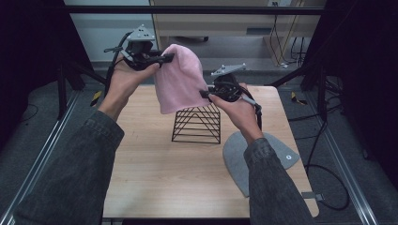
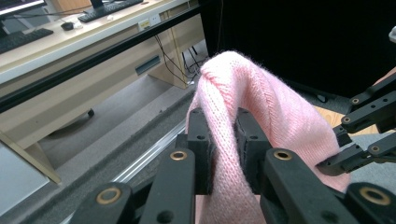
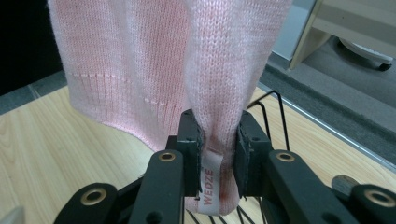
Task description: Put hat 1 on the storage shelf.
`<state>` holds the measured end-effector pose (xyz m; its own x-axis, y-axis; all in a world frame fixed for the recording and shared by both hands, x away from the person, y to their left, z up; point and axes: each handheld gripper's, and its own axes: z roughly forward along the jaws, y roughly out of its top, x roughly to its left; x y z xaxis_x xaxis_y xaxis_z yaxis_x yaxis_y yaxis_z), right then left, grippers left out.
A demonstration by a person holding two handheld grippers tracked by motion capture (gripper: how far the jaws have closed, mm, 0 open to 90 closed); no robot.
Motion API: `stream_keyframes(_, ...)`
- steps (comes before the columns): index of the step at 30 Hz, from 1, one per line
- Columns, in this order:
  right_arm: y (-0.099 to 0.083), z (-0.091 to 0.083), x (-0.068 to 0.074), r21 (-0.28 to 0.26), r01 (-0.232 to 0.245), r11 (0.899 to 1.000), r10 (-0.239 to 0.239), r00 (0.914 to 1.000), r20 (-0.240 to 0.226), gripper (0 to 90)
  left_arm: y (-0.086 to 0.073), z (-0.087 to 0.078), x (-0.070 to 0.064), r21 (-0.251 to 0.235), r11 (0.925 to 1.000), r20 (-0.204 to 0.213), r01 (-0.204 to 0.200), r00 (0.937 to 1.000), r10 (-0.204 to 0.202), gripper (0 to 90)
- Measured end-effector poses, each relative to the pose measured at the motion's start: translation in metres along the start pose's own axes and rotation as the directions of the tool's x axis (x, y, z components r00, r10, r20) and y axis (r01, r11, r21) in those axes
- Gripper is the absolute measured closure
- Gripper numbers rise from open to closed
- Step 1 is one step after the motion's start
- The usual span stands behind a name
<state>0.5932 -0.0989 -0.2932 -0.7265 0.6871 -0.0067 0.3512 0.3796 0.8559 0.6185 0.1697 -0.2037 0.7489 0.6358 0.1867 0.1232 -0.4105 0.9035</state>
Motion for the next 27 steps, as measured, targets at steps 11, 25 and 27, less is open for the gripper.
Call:
stream_keyframes(11,-0.019,-0.001,-0.004,-0.014,0.009,1.000,-0.009,0.9988,0.049,75.3,-0.001,0.014,-0.014,-0.005,0.9999,0.006,-0.017,0.9998,0.017,78.5)
stream_keyframes(25,-0.047,0.000,0.002,-0.009,0.024,1.000,-0.023,0.9966,0.079,75.6,-0.013,0.025,-0.030,-0.008,0.9999,0.031,-0.010,0.9995,0.010,78.3)
stream_keyframes(27,-0.050,-0.001,0.003,-0.005,0.035,0.999,-0.035,0.9956,0.087,75.7,-0.014,0.026,-0.033,-0.013,0.9999,0.036,-0.006,0.9993,0.007,78.2)
